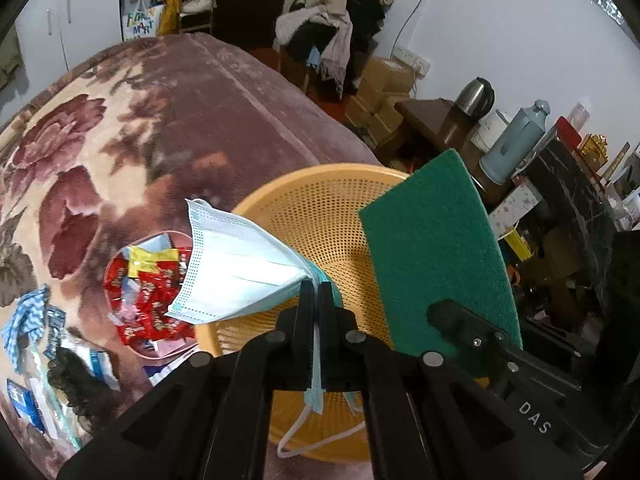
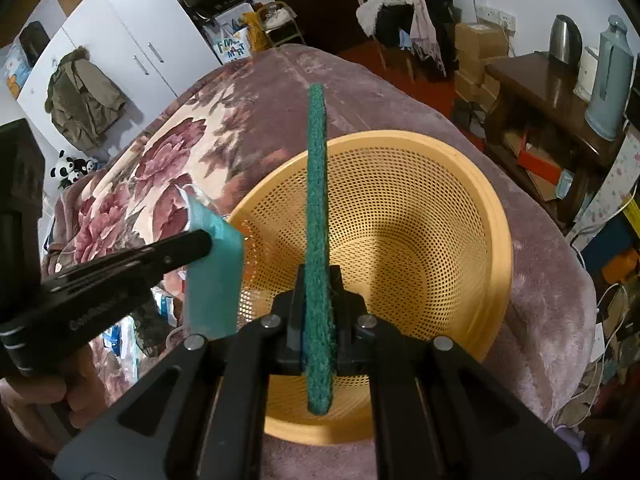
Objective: Organize soft objects
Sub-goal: 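Open both grippers to drop the pad and mask into the basket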
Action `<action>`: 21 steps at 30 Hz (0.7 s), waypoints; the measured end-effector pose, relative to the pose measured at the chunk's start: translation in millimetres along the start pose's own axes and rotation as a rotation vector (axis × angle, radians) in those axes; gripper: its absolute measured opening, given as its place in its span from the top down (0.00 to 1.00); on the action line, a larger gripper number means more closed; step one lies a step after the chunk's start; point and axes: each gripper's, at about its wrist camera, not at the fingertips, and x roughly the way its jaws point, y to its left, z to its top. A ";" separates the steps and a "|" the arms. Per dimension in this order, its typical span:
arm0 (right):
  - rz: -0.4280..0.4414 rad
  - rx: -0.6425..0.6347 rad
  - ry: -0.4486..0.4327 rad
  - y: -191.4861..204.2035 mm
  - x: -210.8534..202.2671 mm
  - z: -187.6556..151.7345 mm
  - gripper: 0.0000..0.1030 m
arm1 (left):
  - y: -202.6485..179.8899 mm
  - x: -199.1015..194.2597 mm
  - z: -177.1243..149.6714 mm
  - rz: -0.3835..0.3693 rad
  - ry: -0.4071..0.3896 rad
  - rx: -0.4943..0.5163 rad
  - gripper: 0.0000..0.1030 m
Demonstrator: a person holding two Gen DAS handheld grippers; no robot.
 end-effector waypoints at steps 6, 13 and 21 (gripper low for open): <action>0.007 0.014 0.023 -8.8 11.1 4.0 0.93 | -1.2 22.4 1.7 -0.007 0.035 -0.007 1.00; 0.027 0.031 0.072 -16.1 24.5 5.0 0.92 | -1.0 41.1 3.3 -0.020 0.083 0.001 1.00; -0.179 -0.112 0.079 -4.1 20.2 4.1 0.13 | -4.4 21.2 -3.5 0.082 0.032 0.050 0.00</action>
